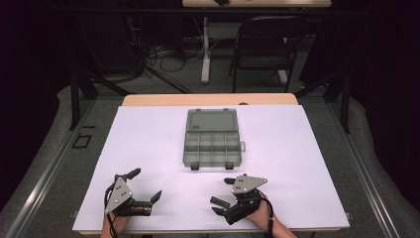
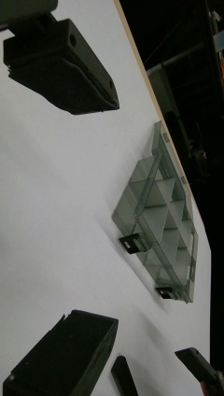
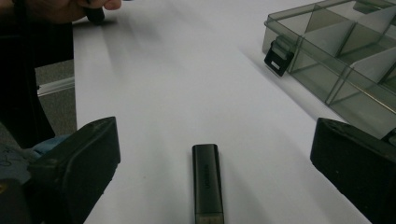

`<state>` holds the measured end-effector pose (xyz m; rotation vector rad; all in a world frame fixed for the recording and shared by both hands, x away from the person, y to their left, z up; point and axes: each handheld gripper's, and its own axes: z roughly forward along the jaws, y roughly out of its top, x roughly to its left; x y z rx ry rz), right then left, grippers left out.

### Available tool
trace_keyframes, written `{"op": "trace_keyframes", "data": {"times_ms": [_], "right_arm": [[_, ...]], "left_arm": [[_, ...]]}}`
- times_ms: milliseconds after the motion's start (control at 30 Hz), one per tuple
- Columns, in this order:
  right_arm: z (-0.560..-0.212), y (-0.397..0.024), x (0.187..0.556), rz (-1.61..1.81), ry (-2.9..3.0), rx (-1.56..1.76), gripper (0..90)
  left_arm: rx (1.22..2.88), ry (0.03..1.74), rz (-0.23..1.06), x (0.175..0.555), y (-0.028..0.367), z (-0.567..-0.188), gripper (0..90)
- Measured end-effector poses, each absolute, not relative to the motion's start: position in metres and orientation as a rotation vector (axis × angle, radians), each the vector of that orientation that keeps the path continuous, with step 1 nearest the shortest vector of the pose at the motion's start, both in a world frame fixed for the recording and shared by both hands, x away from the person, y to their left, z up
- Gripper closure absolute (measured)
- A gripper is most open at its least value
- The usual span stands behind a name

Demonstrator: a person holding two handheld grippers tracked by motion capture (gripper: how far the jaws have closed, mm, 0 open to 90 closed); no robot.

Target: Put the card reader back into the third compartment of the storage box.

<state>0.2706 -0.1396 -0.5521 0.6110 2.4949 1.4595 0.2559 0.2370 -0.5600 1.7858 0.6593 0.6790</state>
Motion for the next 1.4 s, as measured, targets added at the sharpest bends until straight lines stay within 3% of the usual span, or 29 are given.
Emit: {"op": "trace_keyframes", "data": {"times_ms": [333, 367, 633, 967, 1400], "right_arm": [[-0.562, -0.147, 0.262, 1.388, 2.541, 0.620, 25.9], [-0.563, -0.148, 0.261, 1.379, 2.546, 0.620, 33.4], [-0.565, -0.147, 0.260, 1.318, 2.561, 0.623, 55.9], [-0.567, -0.143, 0.257, 1.266, 2.575, 0.603, 68.1], [-0.570, -0.142, 0.258, 1.231, 2.584, 0.591, 73.6]], "left_arm": [[1.790, 0.657, 0.680, 0.256, 0.238, -0.560, 0.1], [1.789, 0.657, 0.678, 0.256, 0.238, -0.560, 0.1], [1.790, 0.659, 0.680, 0.256, 0.237, -0.560, 0.2], [1.797, 0.659, 0.683, 0.257, 0.237, -0.560, 0.1], [1.802, 0.657, 0.676, 0.258, 0.236, -0.561, 0.1]]}}
